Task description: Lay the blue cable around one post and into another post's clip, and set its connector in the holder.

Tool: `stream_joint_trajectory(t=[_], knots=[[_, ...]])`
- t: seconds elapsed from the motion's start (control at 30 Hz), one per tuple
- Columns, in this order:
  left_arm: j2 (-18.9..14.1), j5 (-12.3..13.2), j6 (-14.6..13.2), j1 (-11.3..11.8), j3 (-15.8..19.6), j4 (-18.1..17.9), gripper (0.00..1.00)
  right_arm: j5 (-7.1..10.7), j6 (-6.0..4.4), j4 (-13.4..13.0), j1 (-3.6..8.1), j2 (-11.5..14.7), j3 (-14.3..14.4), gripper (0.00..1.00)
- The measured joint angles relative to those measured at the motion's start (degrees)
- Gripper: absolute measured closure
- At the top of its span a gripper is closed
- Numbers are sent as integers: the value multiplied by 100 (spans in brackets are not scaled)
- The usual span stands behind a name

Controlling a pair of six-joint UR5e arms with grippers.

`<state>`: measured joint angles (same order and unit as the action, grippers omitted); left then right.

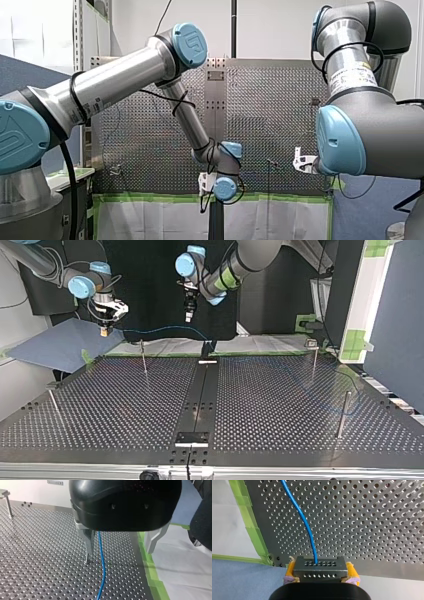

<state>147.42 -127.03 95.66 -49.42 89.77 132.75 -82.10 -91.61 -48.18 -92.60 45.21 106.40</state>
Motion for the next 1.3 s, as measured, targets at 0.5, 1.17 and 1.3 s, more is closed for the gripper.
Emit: stream_joint_trajectory(t=[0.5, 1.17, 1.3], knots=[[-2, 344, -39, 171, -48, -153, 1, 0, -8, 9, -8, -4, 0, 97], [11, 680, 136, 489, -77, -349, 1, 0, 9, 9, -26, 1, 0, 97], [11, 725, 214, 505, -77, -393, 1, 0, 10, 10, -26, 1, 0, 97]])
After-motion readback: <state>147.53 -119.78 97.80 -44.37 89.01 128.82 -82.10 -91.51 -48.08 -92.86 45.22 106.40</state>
